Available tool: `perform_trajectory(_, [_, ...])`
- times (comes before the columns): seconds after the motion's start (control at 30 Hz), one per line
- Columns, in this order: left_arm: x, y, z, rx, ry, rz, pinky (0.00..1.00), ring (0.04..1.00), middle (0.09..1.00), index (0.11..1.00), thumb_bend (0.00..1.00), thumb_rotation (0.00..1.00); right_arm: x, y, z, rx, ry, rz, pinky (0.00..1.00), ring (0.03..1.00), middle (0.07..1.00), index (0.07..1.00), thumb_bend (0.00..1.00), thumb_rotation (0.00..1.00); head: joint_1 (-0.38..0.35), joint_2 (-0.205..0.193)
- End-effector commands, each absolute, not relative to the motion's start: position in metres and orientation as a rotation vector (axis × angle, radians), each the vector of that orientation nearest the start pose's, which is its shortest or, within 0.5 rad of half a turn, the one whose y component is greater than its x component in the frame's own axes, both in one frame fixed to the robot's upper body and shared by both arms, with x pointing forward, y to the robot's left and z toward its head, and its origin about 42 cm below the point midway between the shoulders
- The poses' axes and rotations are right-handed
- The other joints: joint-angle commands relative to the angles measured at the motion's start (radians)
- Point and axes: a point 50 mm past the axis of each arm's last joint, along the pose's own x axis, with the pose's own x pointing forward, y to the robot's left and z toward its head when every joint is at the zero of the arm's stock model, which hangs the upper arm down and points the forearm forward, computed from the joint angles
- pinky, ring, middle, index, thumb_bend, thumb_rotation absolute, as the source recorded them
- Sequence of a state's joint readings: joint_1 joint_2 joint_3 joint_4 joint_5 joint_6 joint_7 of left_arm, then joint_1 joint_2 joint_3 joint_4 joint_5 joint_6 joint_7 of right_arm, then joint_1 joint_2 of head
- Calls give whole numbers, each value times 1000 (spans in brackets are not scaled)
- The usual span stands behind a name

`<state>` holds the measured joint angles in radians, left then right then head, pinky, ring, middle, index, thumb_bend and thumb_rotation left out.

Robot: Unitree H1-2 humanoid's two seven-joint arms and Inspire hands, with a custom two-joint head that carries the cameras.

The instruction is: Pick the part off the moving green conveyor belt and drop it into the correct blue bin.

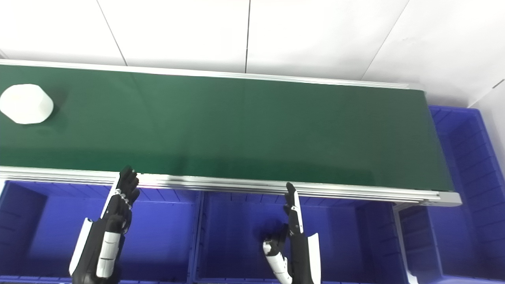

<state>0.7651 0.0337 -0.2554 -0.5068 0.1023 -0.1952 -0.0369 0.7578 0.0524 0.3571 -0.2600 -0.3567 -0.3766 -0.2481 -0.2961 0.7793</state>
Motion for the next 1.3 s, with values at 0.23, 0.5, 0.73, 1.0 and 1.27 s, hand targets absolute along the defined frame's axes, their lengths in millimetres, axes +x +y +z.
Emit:
perform_trajectory(0.23, [45,179,138,8,12,-87,1000,1000,1000,1000,512,1000,46,-109,109,-21,-31,-74,989,1000,1000,1000,814,1000,5,6])
perform_trajectory(0.5, [45,177,138,3,15,-83,1000,1000,1000,1000,520,1000,44,-110,109,-26,-35,-66,983,1000,1000,1000,797,1000,12,8])
perform_trajectory(0.73, [45,177,139,11,13,-89,1000,1000,1000,1000,524,1000,41,-111,108,-24,-22,-41,986,1000,1000,1000,813,1000,14,9])
perform_trajectory(1.0, [45,176,138,-5,2,-97,1000,1000,1000,1000,517,1000,39,-111,110,1,-9,-43,987,1000,1000,1000,834,1000,22,11])
perform_trajectory(1.27, [45,176,138,-5,1,-95,1000,1000,1000,1000,519,1000,39,-109,109,11,-20,-34,993,1000,1000,1000,799,1000,23,11])
